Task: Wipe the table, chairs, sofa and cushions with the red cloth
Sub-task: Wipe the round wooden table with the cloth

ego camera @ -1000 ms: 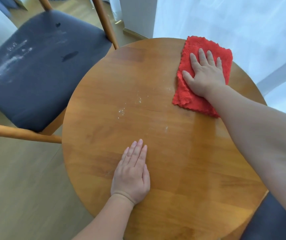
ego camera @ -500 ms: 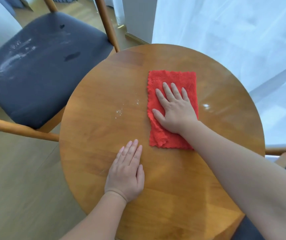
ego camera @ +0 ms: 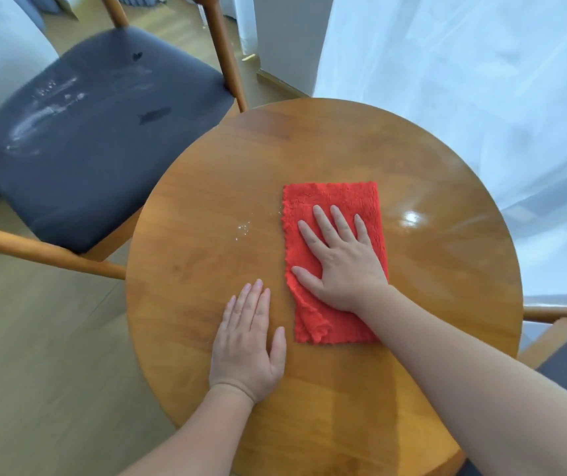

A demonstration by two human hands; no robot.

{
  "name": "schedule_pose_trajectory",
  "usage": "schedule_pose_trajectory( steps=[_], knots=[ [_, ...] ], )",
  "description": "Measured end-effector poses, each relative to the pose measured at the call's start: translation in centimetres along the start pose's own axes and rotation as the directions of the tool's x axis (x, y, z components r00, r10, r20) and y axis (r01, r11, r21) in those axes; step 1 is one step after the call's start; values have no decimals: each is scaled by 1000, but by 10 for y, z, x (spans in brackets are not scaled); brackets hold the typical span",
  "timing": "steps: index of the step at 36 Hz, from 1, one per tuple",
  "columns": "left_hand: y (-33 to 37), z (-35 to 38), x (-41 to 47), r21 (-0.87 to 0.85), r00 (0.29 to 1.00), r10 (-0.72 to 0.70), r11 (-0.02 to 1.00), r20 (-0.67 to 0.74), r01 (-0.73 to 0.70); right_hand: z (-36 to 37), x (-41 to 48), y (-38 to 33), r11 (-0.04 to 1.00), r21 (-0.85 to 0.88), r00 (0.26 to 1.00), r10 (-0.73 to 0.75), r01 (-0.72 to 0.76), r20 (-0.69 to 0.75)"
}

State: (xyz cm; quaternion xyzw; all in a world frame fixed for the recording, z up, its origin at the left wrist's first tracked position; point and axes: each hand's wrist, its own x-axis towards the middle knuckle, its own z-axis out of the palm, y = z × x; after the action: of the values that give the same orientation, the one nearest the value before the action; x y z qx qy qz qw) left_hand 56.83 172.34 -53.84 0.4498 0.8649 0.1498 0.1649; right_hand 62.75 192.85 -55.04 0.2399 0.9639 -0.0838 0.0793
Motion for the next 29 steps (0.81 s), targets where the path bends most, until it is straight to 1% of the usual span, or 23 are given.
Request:
schedule_pose_trajectory(
  steps=[6, 12, 19, 29],
  knots=[
    [1, 2, 1, -24, 999, 6, 1000, -32, -7, -10, 44, 18, 998, 4, 998, 55, -55, -31],
    [1, 3, 2, -40, 998, 22, 999, -55, -24, -23, 94, 44, 997, -7, 996, 71, -71, -50],
    [1, 3, 1, -9, 1000, 17, 1000, -13, -17, -34, 139, 59, 997, -40, 997, 69, -71, -42],
    [-2, 4, -1, 16, 1000, 20, 1000, 14, -20, -39, 181, 48, 997, -40, 997, 66, -67, -34]
  ],
)
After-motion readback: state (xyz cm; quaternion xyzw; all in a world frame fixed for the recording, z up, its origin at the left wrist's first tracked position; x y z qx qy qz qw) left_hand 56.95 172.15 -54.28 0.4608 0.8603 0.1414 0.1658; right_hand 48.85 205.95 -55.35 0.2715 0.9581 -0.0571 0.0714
